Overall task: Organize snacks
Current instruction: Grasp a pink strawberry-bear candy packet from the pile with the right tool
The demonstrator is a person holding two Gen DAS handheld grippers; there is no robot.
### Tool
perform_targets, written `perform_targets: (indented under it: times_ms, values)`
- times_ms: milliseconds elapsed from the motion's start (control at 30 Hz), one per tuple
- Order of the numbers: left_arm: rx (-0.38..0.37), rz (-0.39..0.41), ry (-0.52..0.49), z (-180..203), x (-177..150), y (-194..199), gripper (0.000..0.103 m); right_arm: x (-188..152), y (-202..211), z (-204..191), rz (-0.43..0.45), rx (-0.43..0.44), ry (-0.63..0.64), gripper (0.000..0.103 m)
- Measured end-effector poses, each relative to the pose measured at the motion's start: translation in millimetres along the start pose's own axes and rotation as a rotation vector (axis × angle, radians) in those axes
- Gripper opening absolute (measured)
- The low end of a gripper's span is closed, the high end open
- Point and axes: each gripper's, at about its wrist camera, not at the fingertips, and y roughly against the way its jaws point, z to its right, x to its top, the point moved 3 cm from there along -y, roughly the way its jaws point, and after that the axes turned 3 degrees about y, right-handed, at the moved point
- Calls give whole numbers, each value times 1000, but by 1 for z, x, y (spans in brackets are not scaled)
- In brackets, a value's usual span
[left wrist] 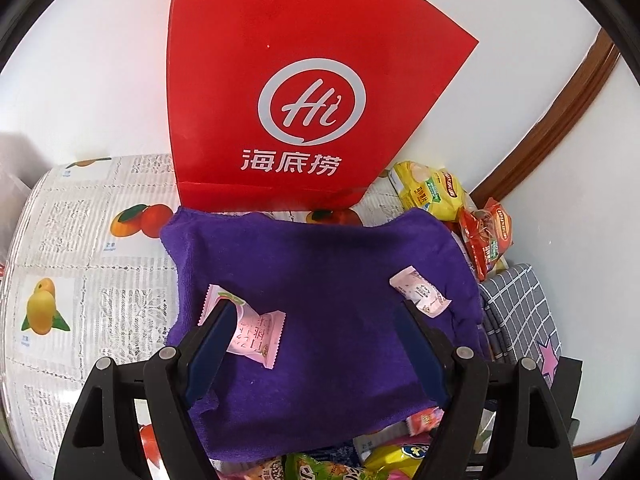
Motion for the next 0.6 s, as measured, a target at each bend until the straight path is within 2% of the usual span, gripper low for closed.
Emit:
perform_targets:
  times_ms: [67, 167, 267, 367, 467, 533, 600]
  values:
    - [-10, -4, 0, 2, 0, 0, 80, -12, 1, 2, -38, 18, -28, 43]
    - [-24, -5, -2, 5, -2, 3, 80, -27, 7, 0, -48, 62, -54, 41]
    - [-31, 4, -15, 10, -3, 8, 80, -31, 10, 0, -22, 17, -63, 41]
    - [-37, 5, -24, 15, -4, 10, 80, -25, 6, 1, 2, 9, -101, 41]
    - [-40, 4, -33, 18, -5, 11, 80, -18, -9, -6, -18, -2, -75, 40]
    - [-38, 1, -35, 18, -6, 12, 80, -18, -5, -9, 4, -27, -32, 29]
    - [-41, 0, -35, 18, -6, 13, 80, -23, 3, -1, 18, -58, -76, 22]
